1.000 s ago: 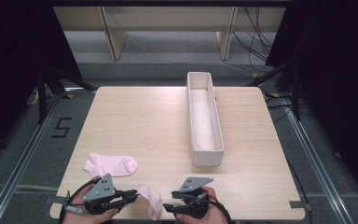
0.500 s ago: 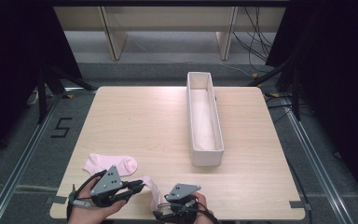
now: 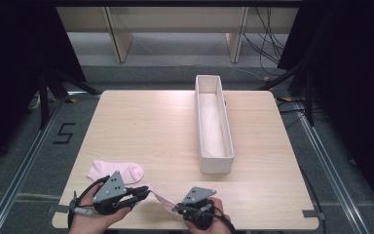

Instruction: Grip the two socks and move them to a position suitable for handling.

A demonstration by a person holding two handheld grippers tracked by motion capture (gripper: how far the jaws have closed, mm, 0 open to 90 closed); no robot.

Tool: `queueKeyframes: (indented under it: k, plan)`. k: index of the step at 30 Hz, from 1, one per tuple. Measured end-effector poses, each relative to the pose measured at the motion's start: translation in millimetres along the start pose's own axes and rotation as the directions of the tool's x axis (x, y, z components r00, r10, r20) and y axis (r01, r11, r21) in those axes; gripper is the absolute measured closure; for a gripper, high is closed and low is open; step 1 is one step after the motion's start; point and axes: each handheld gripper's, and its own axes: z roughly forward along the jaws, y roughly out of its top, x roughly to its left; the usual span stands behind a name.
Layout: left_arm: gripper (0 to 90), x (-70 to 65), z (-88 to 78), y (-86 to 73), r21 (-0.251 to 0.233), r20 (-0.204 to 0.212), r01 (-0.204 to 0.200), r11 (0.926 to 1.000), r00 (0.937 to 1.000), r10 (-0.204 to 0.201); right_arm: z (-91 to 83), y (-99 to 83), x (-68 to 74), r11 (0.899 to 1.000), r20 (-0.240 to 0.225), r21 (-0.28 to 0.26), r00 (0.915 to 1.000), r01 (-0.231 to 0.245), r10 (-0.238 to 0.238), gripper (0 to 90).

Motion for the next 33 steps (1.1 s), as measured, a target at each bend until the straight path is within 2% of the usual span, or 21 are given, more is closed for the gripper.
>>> queueKeyframes:
  k: [2,3,4,5,6,8,9,10,12,14,17,20,21,26,27,28,29,30,31,32,33]
  plan:
    - [82.7,2.2,0.7,-3.6,0.007,0.012,0.018,0.9998,0.9998,-0.018,-17.3,-0.8,-11.0,0.999,0.006,-0.004,0.9991,0.043,-0.043,86.5]
    - [82.7,2.9,1.8,-5.7,0.009,0.023,0.033,0.9994,0.9992,-0.033,-22.2,-1.2,-13.3,0.999,0.011,-0.019,0.999,0.044,-0.044,86.7]
    - [82.8,4.0,4.6,-9.9,0.009,0.045,0.057,0.9983,0.9973,-0.058,-29.0,-0.4,-16.6,0.998,-0.002,-0.006,0.9979,0.064,-0.064,86.8]
    - [82.7,4.0,4.6,-9.9,0.009,0.045,0.057,0.9983,0.9973,-0.058,-29.0,-0.4,-16.6,0.998,-0.002,-0.006,0.9979,0.064,-0.064,86.8]
    - [82.7,4.0,5.1,-11.6,0.022,0.051,0.064,0.9977,0.9966,-0.065,-39.1,1.1,-21.4,0.996,-0.033,0.0,0.995,0.094,-0.094,87.9]
    - [82.7,2.3,7.0,-15.3,0.025,0.073,0.071,0.9972,0.9947,-0.073,-43.8,2.1,-22.9,0.995,-0.051,0.002,0.9934,0.103,-0.103,88.0]
    - [82.7,1.3,7.9,-17.0,0.029,0.087,0.071,0.9971,0.9936,-0.073,-51.7,3.8,-24.6,0.991,-0.086,0.031,0.988,0.132,-0.129,88.3]
    - [82.7,-0.6,8.6,-18.6,0.036,0.103,0.083,0.9959,0.991,-0.086,-51.7,3.8,-24.6,0.991,-0.086,0.031,0.988,0.132,-0.129,88.3]
    - [82.6,-1.4,10.7,-22.7,0.056,0.12,0.079,0.9953,0.9891,-0.085,-54.3,3.5,-26.2,0.985,-0.123,0.074,0.9815,0.157,-0.147,88.5]
    - [82.6,-1.4,15.4,-26.9,0.065,0.128,0.095,0.9934,0.9864,-0.102,-52.8,2.7,-27.3,0.985,-0.143,0.084,0.98,0.151,-0.139,88.5]
    - [82.5,6.0,26.2,-32.1,0.102,0.141,0.106,0.9891,0.9828,-0.12,-45.8,-0.3,-33.1,0.988,-0.17,0.114,0.9817,0.106,-0.085,88.5]
    - [82.3,11.3,33.7,-34.3,0.126,0.144,0.096,0.9874,0.983,-0.114,-41.5,-0.7,-38.9,0.989,-0.186,0.117,0.9803,0.089,-0.066,88.5]
    - [82.0,17.4,42.0,-35.5,0.13,0.152,0.097,0.9867,0.9814,-0.117,-38.2,-0.6,-46.0,0.991,-0.174,0.13,0.9845,0.043,-0.02,88.4]
    - [80.1,34.3,57.9,-34.6,0.108,0.122,0.105,0.9886,0.9855,-0.118,-26.4,4.7,-63.7,0.99,-0.145,0.137,0.9894,0.014,0.006,87.9]
    - [78.2,42.6,65.5,-34.0,0.1,0.094,0.076,0.9921,0.992,-0.085,-20.7,9.2,-70.6,0.99,-0.11,0.139,0.994,0.015,0.001,86.1]
    - [74.6,42.6,65.5,-34.0,0.1,0.094,0.076,0.9921,0.992,-0.085,-20.7,9.2,-70.6,0.99,-0.11,0.139,0.994,0.015,0.001,86.1]
    - [74.6,45.8,69.1,-33.6,0.099,0.07,0.075,0.9923,0.9942,-0.082,-16.1,10.4,-73.1,0.991,-0.073,0.135,0.9973,0.018,-0.008,84.8]
    - [68.9,48.9,72.3,-33.2,0.097,0.038,0.06,0.9935,0.9972,-0.064,-15.4,12.4,-73.3,0.986,-0.036,0.169,0.9992,-0.013,0.02,82.1]
    - [58.5,55.0,75.5,-32.2,0.079,-0.015,0.068,0.9946,0.9976,-0.067,-7.9,12.4,-77.9,0.987,0.006,0.163,0.9999,0.01,-0.011,78.1]
    - [55.4,55.0,75.5,-32.2,0.079,-0.015,0.068,0.9946,0.9976,-0.067,-7.9,12.4,-77.9,0.987,0.006,0.163,0.9999,0.01,-0.011,78.1]
    - [55.4,58.7,74.1,-31.1,0.076,-0.046,0.056,0.9956,0.9976,-0.052,-5.8,12.1,-78.7,0.985,0.054,0.166,0.9972,0.042,-0.051,77.3]
